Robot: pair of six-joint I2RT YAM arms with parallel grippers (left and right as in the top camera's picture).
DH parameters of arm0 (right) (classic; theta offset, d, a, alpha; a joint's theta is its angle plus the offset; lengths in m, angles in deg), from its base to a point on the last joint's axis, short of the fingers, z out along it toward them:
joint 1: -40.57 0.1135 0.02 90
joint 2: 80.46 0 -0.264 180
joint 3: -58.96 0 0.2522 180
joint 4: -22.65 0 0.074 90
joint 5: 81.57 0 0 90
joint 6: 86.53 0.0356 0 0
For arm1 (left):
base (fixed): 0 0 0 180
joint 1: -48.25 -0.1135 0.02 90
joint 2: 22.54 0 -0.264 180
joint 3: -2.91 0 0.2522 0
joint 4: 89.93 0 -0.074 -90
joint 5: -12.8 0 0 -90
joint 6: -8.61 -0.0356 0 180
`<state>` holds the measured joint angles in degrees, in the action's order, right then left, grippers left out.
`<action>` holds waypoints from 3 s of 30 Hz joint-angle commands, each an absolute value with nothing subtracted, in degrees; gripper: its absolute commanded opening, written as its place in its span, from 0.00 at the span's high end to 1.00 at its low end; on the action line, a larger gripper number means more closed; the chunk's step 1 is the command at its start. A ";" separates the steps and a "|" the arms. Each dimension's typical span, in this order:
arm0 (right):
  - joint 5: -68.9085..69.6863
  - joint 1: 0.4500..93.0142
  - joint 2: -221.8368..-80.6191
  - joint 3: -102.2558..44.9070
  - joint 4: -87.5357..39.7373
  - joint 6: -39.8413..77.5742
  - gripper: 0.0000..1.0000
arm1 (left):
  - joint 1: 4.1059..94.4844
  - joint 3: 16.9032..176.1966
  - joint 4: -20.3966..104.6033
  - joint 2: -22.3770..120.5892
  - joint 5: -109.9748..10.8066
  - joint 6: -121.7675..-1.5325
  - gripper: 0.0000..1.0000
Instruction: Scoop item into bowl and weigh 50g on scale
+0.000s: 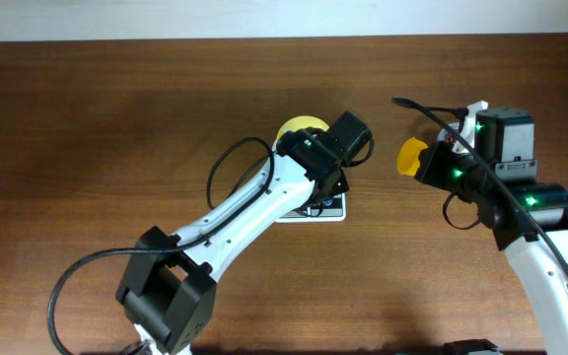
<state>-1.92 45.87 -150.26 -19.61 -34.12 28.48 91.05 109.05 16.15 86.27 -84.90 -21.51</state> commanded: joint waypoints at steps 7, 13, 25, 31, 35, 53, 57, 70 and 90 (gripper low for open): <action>-1.15 46.17 -150.36 -20.75 -33.99 27.22 0.96 | 93.85 109.40 16.48 91.74 -86.26 -18.36 1.00; -1.17 46.17 -150.36 -20.75 -34.36 27.24 0.96 | 94.33 109.40 16.67 91.80 -87.77 -17.95 1.00; -1.15 46.17 -150.36 -20.75 -35.36 27.22 0.96 | 94.27 109.40 14.84 91.89 -87.77 -21.92 1.00; -1.15 46.17 -150.36 -20.75 -35.41 27.24 0.96 | 94.27 109.40 11.03 91.80 -89.71 -22.76 1.00; -1.15 46.17 -150.36 -20.75 -35.87 27.24 0.96 | 94.38 109.40 10.79 90.65 -89.67 -22.91 1.00; -1.15 46.17 -150.36 -20.75 -36.74 27.22 0.96 | 94.11 95.39 28.80 78.69 -87.88 -28.79 1.00; -0.96 46.17 -150.36 -20.75 -36.72 26.30 0.96 | 91.95 95.39 30.20 78.71 -87.90 -28.48 1.00; -0.74 46.17 -150.36 -20.75 -36.74 24.86 0.96 | 92.12 95.37 31.62 79.06 -89.04 -23.11 1.00; -0.74 46.17 -150.36 -20.71 -36.76 24.86 0.96 | 92.12 95.35 33.44 87.17 -89.01 -18.80 1.00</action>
<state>-1.48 45.87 -150.26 -19.61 -36.76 25.49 92.10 95.83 33.33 86.40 -88.18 -19.78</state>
